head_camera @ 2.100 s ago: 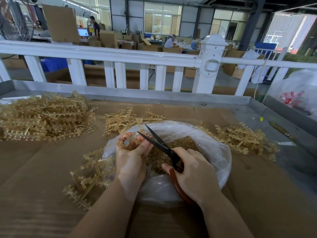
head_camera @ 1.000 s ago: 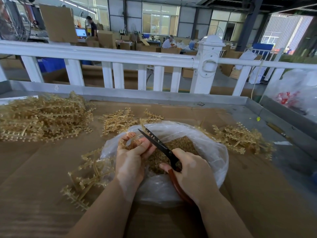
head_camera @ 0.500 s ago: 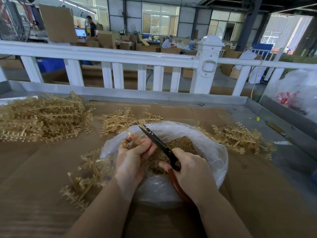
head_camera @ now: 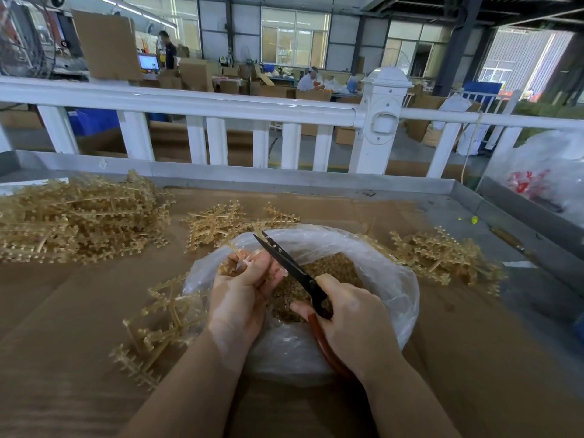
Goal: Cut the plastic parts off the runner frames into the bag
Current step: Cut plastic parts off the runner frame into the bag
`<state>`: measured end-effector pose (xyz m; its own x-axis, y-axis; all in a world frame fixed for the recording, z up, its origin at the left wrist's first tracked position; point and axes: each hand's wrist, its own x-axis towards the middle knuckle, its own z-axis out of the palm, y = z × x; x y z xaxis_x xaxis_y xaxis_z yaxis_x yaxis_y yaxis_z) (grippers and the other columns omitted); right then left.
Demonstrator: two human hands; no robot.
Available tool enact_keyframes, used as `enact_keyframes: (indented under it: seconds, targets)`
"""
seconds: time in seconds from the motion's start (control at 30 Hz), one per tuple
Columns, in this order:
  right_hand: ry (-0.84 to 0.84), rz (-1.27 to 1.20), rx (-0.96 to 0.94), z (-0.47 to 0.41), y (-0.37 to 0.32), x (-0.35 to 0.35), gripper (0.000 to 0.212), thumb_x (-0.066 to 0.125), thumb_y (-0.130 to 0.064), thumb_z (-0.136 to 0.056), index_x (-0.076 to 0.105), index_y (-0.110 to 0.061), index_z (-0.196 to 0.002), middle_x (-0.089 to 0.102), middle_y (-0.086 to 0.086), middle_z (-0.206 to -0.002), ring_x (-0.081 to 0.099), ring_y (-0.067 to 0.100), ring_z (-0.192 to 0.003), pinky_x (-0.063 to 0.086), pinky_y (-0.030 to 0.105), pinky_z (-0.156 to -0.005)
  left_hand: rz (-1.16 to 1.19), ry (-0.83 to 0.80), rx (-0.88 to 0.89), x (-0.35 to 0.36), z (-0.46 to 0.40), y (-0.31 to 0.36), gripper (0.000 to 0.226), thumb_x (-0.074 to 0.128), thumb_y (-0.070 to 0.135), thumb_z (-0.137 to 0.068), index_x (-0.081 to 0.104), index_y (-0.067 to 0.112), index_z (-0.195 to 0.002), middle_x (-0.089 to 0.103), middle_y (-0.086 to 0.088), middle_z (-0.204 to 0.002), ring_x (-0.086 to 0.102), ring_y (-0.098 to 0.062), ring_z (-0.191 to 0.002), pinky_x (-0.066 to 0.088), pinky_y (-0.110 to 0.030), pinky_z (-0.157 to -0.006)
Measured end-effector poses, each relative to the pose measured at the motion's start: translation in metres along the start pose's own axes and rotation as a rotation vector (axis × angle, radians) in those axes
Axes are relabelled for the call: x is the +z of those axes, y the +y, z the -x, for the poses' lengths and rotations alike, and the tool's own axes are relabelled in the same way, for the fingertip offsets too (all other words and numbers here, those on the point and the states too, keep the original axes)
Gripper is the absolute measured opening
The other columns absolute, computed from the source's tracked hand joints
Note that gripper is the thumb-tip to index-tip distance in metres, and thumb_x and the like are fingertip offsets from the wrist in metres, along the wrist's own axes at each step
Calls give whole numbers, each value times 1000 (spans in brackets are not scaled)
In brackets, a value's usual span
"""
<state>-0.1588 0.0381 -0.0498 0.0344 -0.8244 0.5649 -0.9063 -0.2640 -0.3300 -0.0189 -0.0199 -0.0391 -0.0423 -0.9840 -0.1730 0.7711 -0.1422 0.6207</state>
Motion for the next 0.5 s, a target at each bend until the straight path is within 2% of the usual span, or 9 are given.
enact_keyframes:
  seconds: [0.1,0.2,0.37,0.5]
  targets:
    - [-2,-8,6,1,0,1,33,53,-56,-85,60,-24,-90,60,-9,-68,56,8,-62,48,22,-57,-15,0,-19,0,1,0,22,61,-6,-80,53,6,-98,66,-14,-85,69,-18,-65,59,-25,-61]
    - [14,4,7,0,0,2,32,52,-56,-84,59,-25,-89,58,-11,-67,52,6,-61,41,16,-57,-43,-26,-35,0,1,-1,18,61,-7,-78,56,3,-92,68,-15,-85,69,-19,-66,59,-24,-61]
    - [30,-9,5,0,-2,2,28,59,-51,-85,60,-23,-90,58,-11,-69,52,5,-62,39,15,-58,-95,-77,-73,0,2,1,35,64,0,-65,60,-5,-100,68,-16,-88,67,-20,-70,58,-25,-64]
    - [24,-32,4,-1,-2,2,29,59,-50,-85,61,-22,-92,60,-10,-70,53,6,-62,39,15,-59,-86,-69,-86,2,3,2,45,65,2,-63,57,0,-107,67,-16,-90,69,-19,-69,58,-26,-64]
